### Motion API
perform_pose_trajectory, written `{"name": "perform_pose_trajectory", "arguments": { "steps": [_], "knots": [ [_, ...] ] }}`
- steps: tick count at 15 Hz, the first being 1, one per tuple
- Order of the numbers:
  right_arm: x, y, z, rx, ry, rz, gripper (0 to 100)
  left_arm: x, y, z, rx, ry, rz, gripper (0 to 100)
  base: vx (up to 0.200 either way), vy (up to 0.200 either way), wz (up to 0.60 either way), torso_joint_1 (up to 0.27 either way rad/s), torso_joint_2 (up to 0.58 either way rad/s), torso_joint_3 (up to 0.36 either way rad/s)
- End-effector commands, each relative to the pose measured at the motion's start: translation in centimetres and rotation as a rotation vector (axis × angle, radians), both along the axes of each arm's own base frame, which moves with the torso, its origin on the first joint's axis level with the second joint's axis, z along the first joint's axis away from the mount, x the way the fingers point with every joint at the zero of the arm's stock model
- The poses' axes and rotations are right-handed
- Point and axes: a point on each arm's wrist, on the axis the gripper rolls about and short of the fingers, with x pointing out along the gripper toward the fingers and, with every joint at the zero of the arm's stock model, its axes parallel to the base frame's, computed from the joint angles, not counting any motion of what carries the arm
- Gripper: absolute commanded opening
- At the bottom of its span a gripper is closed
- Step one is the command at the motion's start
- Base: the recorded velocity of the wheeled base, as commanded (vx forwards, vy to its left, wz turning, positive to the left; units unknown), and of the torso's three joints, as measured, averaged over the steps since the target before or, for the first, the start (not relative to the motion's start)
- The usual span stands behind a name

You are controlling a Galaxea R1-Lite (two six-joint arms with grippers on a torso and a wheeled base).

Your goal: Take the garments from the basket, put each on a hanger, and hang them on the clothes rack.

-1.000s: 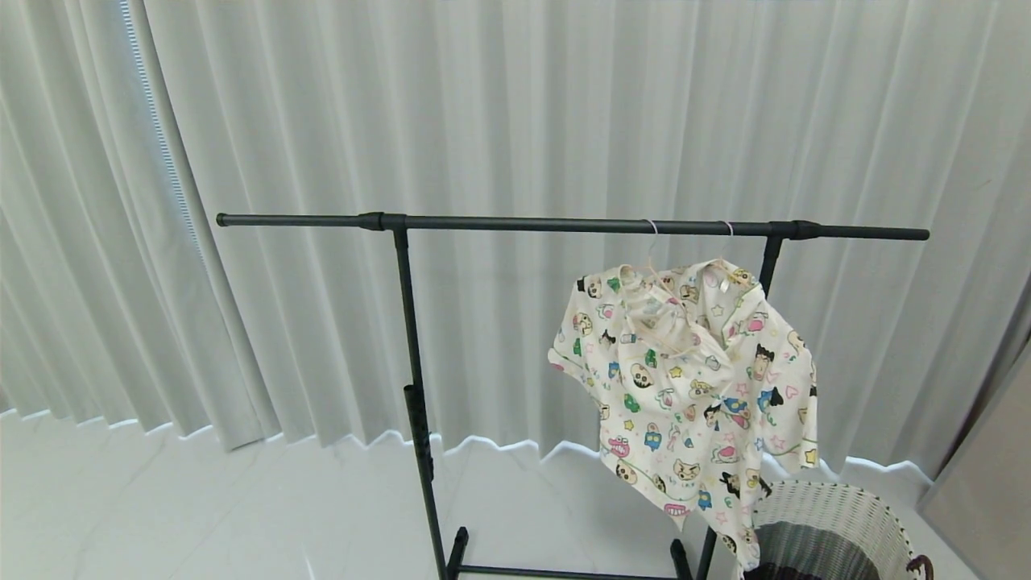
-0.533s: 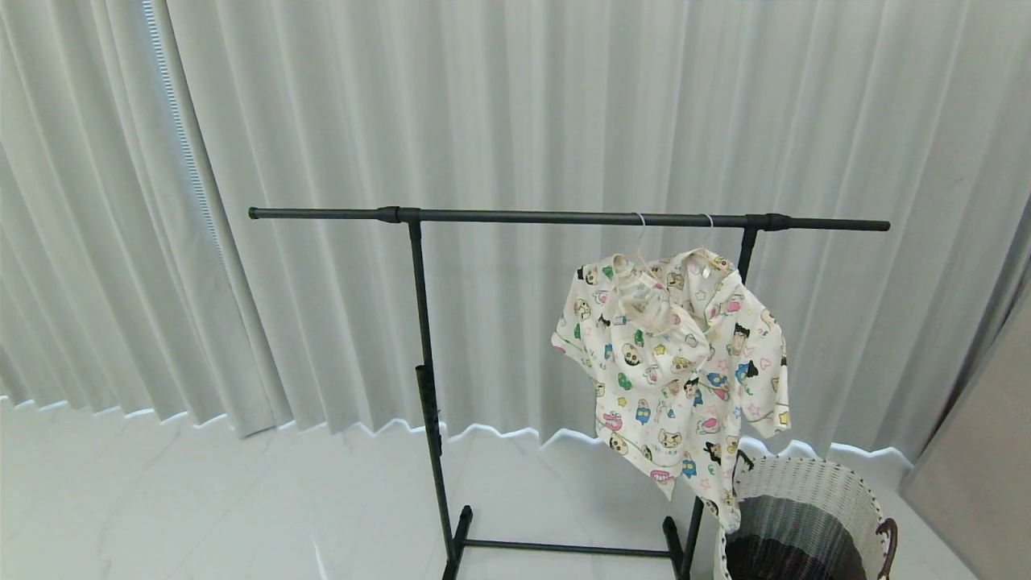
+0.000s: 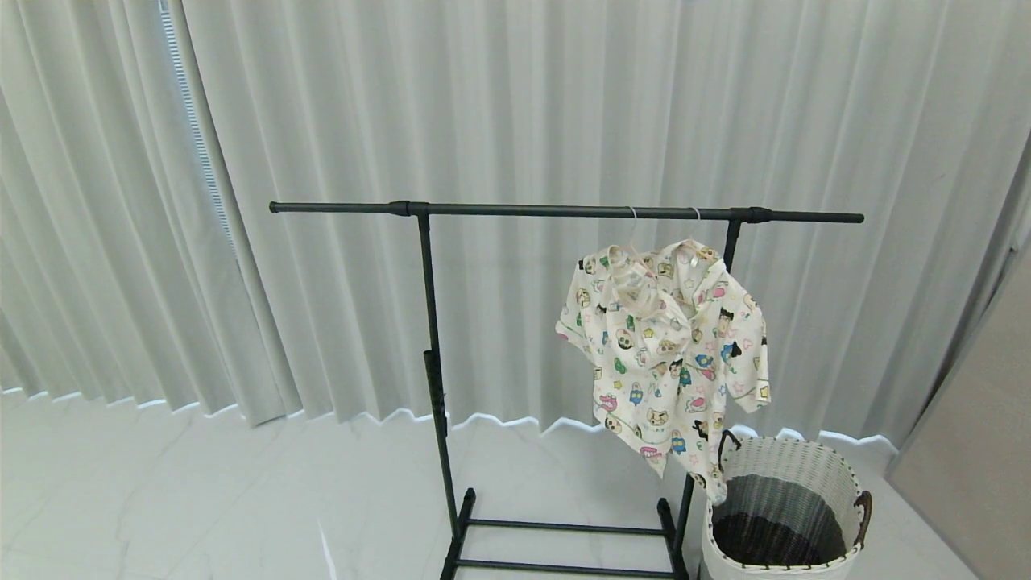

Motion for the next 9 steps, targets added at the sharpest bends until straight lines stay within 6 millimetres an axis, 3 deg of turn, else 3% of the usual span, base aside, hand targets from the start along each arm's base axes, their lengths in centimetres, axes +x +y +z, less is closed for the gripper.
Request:
{"name": "perform_pose_trajectory", "arguments": {
  "steps": [1,3,7,9],
  "knots": [
    [0.06,0.11,-0.12,0.02,0.002,0.053,100,0.06,-0.07,-0.13,0.002,0.004,-0.03,100,0.0,0.0,0.0,0.0,0.0,0.0],
    [0.1,0.43,-0.18,0.04,0.006,0.198,100,0.25,-0.51,-0.16,0.003,-0.021,-0.23,100,0.0,0.0,0.0,0.0,0.0,0.0],
    [-0.08,1.0,-0.73,0.154,0.088,0.435,100,0.29,-0.69,-0.31,-0.119,-0.032,-0.318,100,0.0,0.0,0.0,0.0,0.0,0.0],
    [-0.16,1.09,-0.71,0.207,0.101,0.456,100,0.29,-0.81,-0.91,-0.202,0.022,-0.368,100,0.0,0.0,0.0,0.0,0.0,0.0]
  ]
}}
